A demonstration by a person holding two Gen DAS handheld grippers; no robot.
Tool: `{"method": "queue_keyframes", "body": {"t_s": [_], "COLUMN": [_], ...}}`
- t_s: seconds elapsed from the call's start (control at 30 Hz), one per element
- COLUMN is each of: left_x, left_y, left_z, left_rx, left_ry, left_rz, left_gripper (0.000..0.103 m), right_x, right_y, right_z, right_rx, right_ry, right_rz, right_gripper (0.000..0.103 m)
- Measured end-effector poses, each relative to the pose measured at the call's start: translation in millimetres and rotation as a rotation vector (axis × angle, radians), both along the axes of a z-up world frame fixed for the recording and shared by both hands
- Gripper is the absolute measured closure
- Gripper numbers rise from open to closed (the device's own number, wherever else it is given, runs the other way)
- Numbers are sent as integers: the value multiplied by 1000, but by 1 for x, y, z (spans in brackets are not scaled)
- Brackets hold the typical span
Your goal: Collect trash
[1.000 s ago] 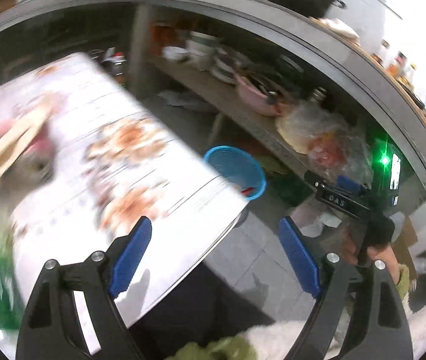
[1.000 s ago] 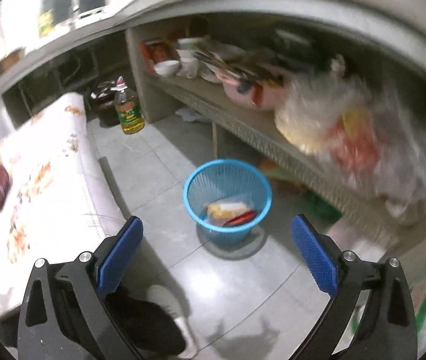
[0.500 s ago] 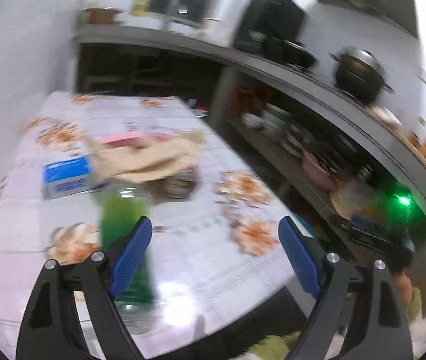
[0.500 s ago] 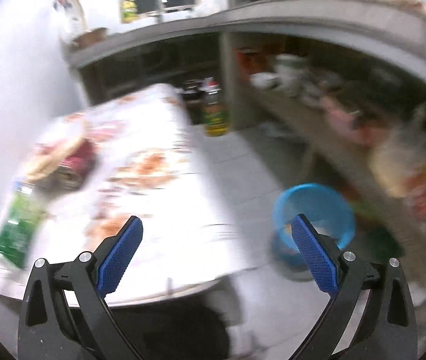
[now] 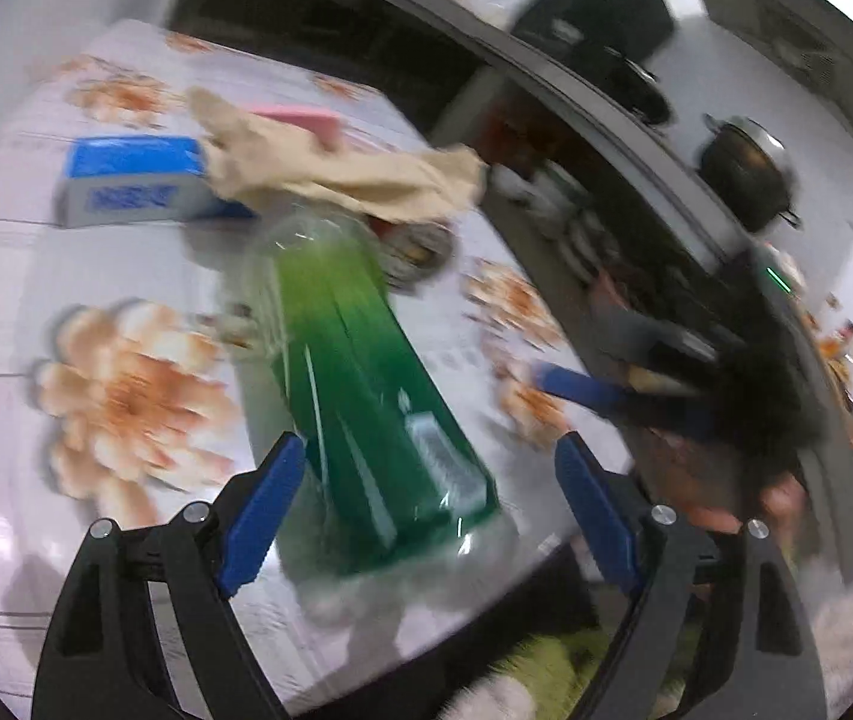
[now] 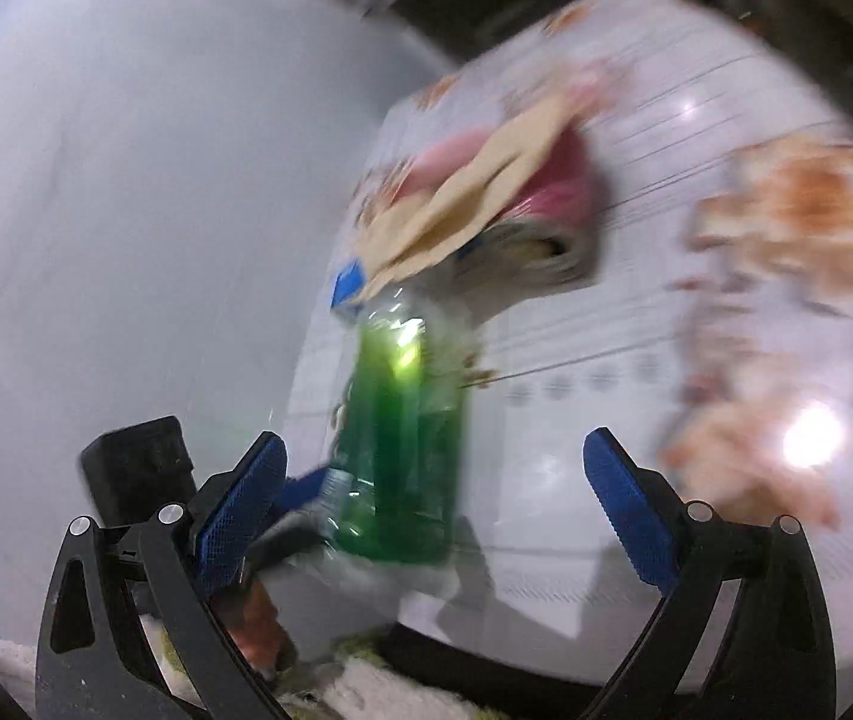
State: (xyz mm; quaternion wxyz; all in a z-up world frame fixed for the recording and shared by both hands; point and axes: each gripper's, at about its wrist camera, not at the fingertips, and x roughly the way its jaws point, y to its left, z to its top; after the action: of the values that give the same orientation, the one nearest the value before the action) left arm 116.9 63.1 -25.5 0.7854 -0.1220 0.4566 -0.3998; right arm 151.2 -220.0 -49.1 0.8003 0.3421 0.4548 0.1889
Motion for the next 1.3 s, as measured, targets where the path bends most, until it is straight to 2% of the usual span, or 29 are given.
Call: {"method": "queue_keyframes", "body": {"t_s": [0.13, 0.2, 0.3, 0.37, 0.5, 0.6, 0.73, 0.8, 0.9, 1.0, 1.07, 1.1, 1.17, 1.3], "left_x": [-9, -10, -9, -1, 34, 65, 117, 143, 188, 223, 229, 226, 218, 183], "left_y": [-3, 1, 14, 26, 52, 64, 66, 62, 58, 41, 32, 27, 32, 36], "left_z": [2, 2, 7, 10, 18, 30, 32, 29, 20, 4, -10, -16, -23, -23], "left_rx": [-2, -7, -6, 0, -17, -17, 12, 31, 135, 346, 459, 510, 513, 525], "left_ry": [-19, -17, -39, -66, -69, -130, -168, -154, -114, -92, -88, -90, -87, -75], "left_rz": [-50, -52, -25, 20, 144, 249, 327, 356, 426, 456, 434, 419, 400, 374], "left_gripper": [20, 20, 21, 21, 21, 21, 21, 21, 21, 26, 30, 30, 30, 30], "right_x": [33, 47, 57, 58, 52, 42, 29, 20, 13, 12, 13, 14, -2, -4], "right_y": [28, 41, 55, 62, 67, 64, 58, 58, 53, 50, 54, 39, 35, 24], "right_z": [-14, -17, -20, -24, -25, -23, -22, -21, -22, -23, -21, -19, -13, -16], "right_rx": [4, -32, -96, -130, -130, -163, -150, -149, -130, -119, -121, -120, -119, -105], "right_ry": [64, 85, 123, 145, 151, 144, 152, 152, 150, 149, 141, 140, 132, 126], "right_rz": [93, 139, 173, 187, 194, 186, 159, 147, 128, 106, 98, 99, 96, 92], "right_gripper": [8, 12, 26, 43, 44, 44, 44, 44, 44, 44, 44, 44, 44, 44]}}
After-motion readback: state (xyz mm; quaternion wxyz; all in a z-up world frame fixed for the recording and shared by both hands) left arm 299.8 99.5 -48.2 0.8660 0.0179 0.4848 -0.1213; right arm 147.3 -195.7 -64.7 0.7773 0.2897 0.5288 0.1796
